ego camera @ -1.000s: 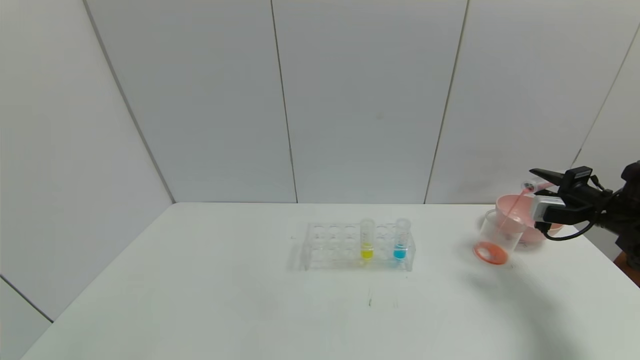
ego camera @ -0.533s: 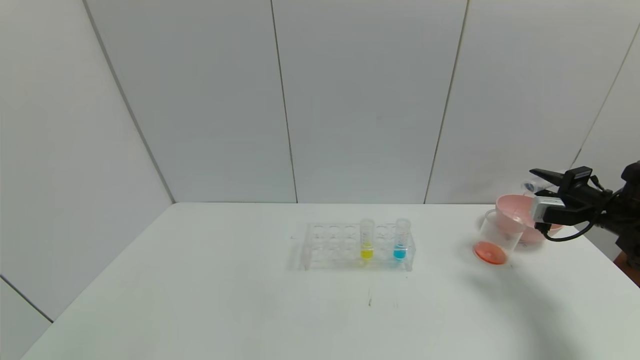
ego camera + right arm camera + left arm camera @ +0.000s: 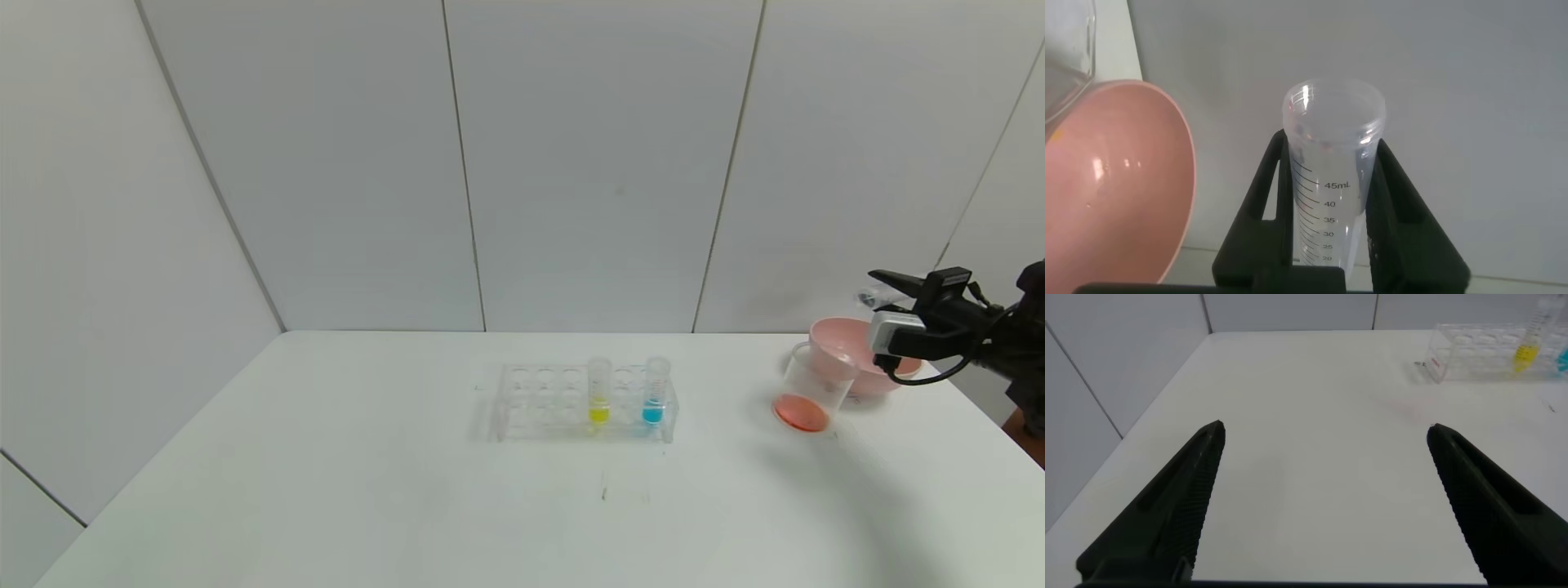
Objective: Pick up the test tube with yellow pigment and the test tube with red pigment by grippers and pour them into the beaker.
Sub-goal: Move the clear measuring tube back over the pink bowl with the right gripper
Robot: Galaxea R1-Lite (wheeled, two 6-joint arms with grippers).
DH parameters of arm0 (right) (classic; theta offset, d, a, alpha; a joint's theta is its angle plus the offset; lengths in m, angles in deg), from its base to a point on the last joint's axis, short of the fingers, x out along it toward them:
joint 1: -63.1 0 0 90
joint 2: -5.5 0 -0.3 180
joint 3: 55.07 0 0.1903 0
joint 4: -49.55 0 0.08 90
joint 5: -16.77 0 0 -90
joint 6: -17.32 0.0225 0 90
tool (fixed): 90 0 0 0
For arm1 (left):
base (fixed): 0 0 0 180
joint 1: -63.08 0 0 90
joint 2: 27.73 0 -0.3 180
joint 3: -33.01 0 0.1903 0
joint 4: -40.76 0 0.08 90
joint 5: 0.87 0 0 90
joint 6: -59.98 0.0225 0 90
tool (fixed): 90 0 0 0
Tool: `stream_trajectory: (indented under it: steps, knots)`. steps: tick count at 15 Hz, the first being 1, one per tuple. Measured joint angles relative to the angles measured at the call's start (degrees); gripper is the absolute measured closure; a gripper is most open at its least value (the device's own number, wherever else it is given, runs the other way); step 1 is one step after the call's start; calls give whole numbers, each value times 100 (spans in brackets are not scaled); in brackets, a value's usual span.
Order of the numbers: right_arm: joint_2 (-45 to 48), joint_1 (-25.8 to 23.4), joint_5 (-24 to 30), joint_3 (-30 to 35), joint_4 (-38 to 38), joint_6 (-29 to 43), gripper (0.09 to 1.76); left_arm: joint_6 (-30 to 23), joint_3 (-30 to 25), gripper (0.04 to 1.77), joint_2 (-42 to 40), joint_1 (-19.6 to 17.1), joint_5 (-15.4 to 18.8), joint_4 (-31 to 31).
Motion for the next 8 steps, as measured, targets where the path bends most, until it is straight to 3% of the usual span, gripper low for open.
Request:
stream_trajectory:
  steps: [4, 8]
  knots:
    - [27, 239, -283, -664, 796, 2449, 128, 0, 0, 5, 0, 0, 0, 0]
    - [9, 317, -696, -1386, 1523, 5895, 128, 0, 0, 5, 0, 0, 0, 0]
